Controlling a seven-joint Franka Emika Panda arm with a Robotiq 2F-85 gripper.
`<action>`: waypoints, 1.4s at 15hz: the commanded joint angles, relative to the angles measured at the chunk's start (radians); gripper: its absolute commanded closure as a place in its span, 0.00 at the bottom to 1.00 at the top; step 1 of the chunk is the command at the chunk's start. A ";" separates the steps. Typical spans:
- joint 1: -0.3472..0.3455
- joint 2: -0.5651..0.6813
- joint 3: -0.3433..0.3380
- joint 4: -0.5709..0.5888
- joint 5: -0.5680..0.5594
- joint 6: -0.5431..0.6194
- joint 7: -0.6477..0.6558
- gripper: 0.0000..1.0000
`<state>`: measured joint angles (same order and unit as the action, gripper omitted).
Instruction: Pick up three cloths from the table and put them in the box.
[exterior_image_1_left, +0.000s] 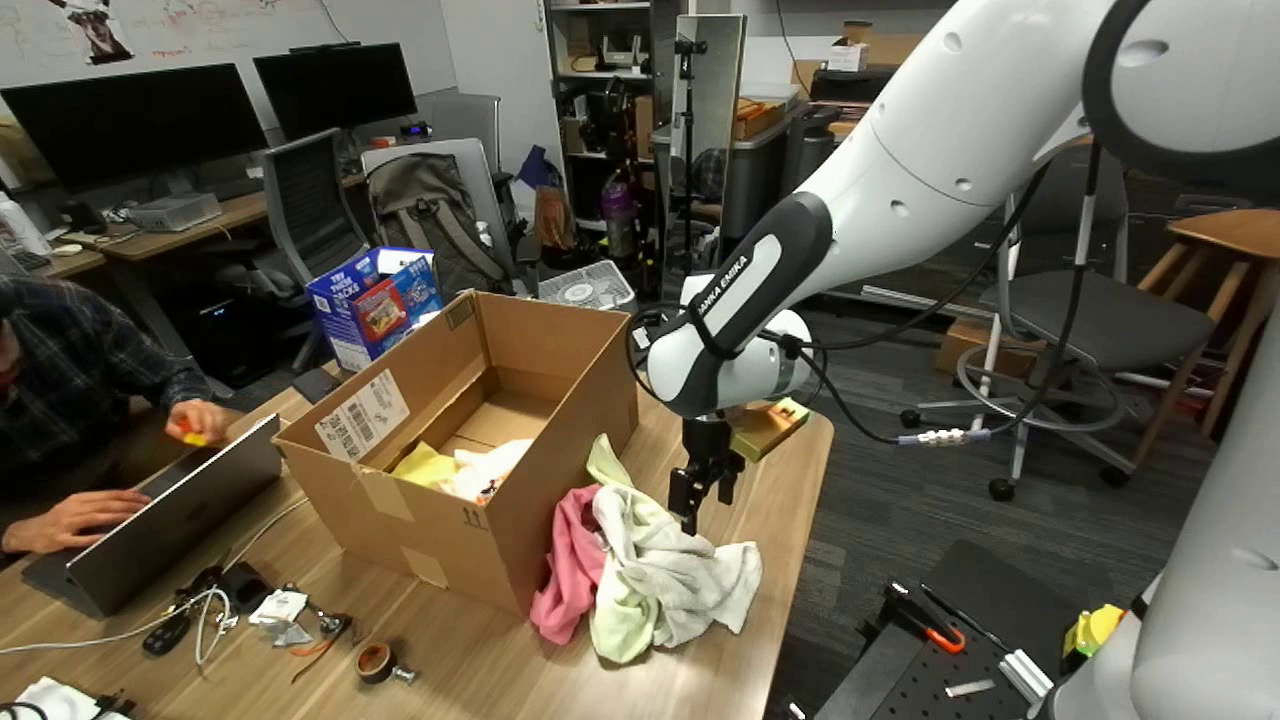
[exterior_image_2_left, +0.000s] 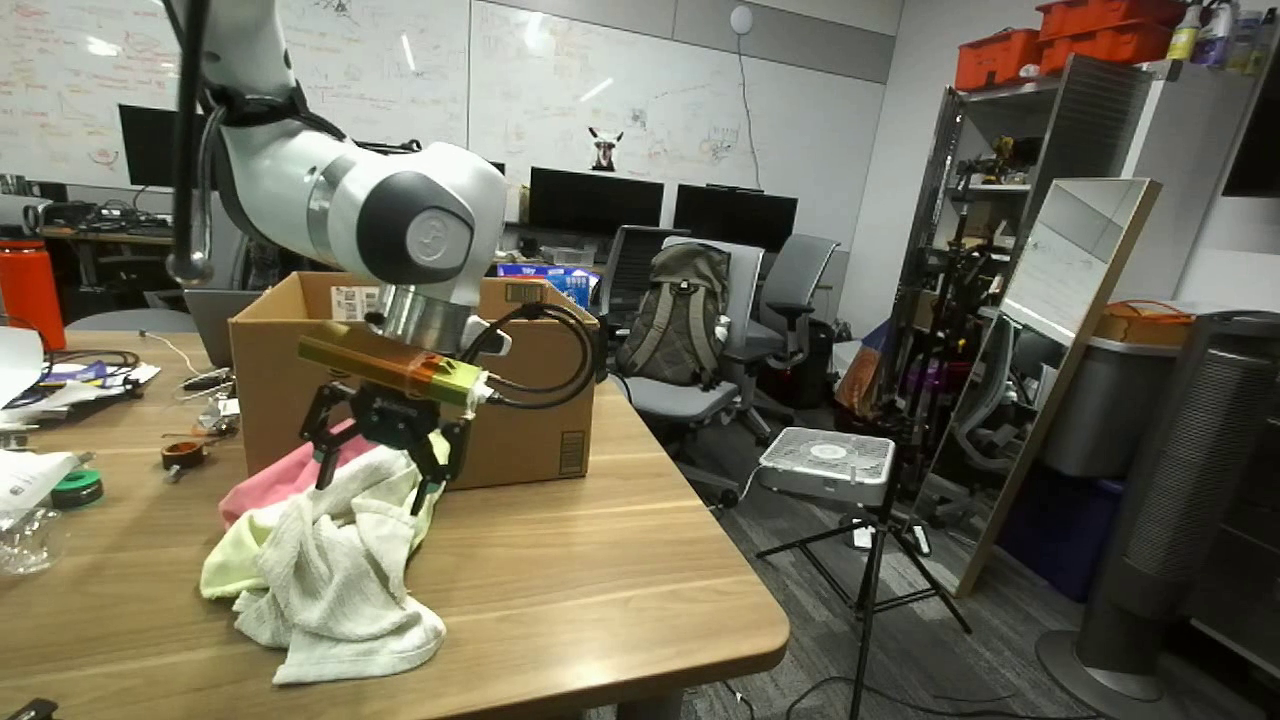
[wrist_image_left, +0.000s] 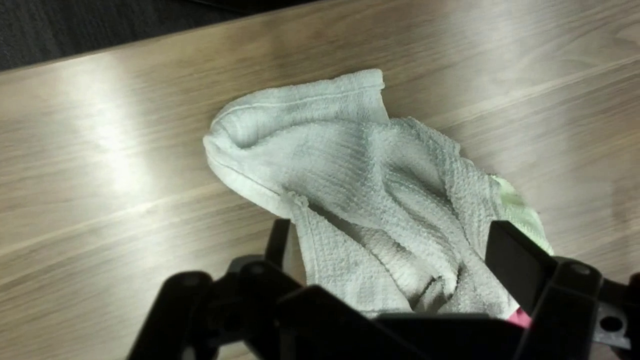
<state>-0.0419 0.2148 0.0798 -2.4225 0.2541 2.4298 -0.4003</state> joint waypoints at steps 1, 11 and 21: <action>-0.032 0.046 0.023 0.031 0.080 0.009 -0.115 0.00; -0.128 0.127 0.105 0.040 0.398 0.087 -0.545 0.00; -0.144 0.156 0.106 0.037 0.556 0.161 -0.917 0.00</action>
<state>-0.1715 0.3551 0.1738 -2.3957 0.7518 2.5605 -1.2069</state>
